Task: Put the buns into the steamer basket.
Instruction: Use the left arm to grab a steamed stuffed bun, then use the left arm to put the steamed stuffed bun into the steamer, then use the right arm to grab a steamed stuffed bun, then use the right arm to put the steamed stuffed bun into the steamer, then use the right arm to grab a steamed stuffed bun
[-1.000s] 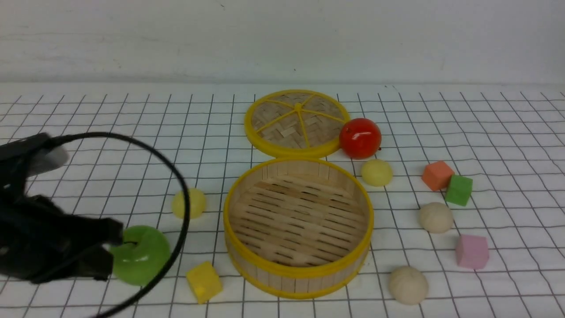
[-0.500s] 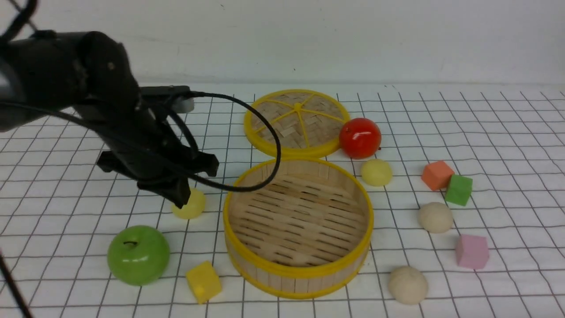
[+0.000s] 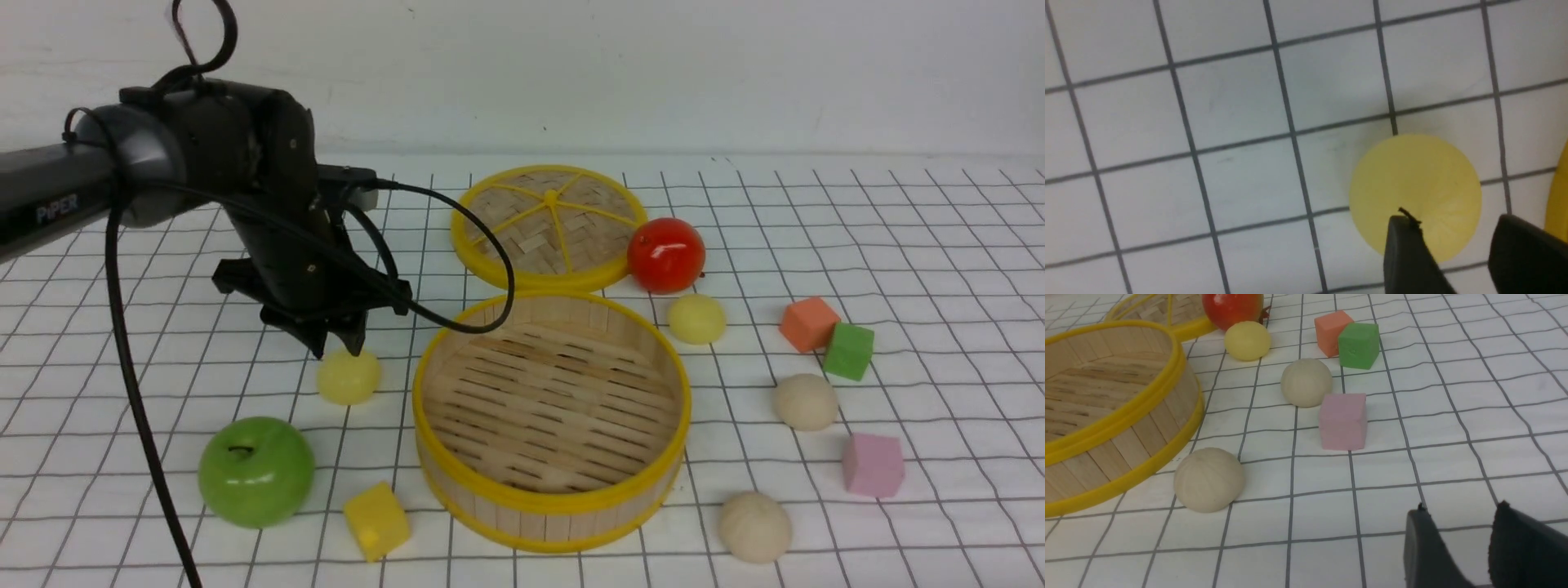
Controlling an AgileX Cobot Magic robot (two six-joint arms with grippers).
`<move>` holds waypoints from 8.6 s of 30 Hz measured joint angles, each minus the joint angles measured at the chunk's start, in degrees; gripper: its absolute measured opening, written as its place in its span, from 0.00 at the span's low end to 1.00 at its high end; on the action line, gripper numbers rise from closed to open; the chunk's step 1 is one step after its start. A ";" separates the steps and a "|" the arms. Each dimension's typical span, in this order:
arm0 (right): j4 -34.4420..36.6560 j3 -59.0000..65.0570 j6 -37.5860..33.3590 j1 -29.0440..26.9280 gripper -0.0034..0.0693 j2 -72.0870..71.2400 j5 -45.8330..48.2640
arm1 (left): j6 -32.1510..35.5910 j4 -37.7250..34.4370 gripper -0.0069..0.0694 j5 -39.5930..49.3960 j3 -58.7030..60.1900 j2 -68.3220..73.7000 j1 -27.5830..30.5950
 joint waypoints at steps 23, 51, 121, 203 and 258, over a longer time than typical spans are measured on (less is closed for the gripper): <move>0.00 0.00 0.00 0.00 0.38 0.00 0.00 | 0.00 -1.44 0.07 1.80 0.03 -0.65 -0.11; 0.00 0.00 0.00 0.00 0.38 0.00 0.00 | 5.39 -4.60 0.67 -7.93 -0.02 0.21 -12.36; 8.34 -62.81 -0.81 19.88 0.51 94.56 28.10 | 1.76 -17.07 0.07 -39.03 85.29 -113.98 -12.36; 34.80 -90.13 -29.83 19.94 0.28 118.16 16.63 | 1.76 -17.20 0.11 -38.93 85.29 -113.98 -12.36; 9.46 -119.47 -7.99 7.99 0.17 136.09 32.17 | 1.76 -17.20 0.15 -38.93 85.29 -113.98 -12.36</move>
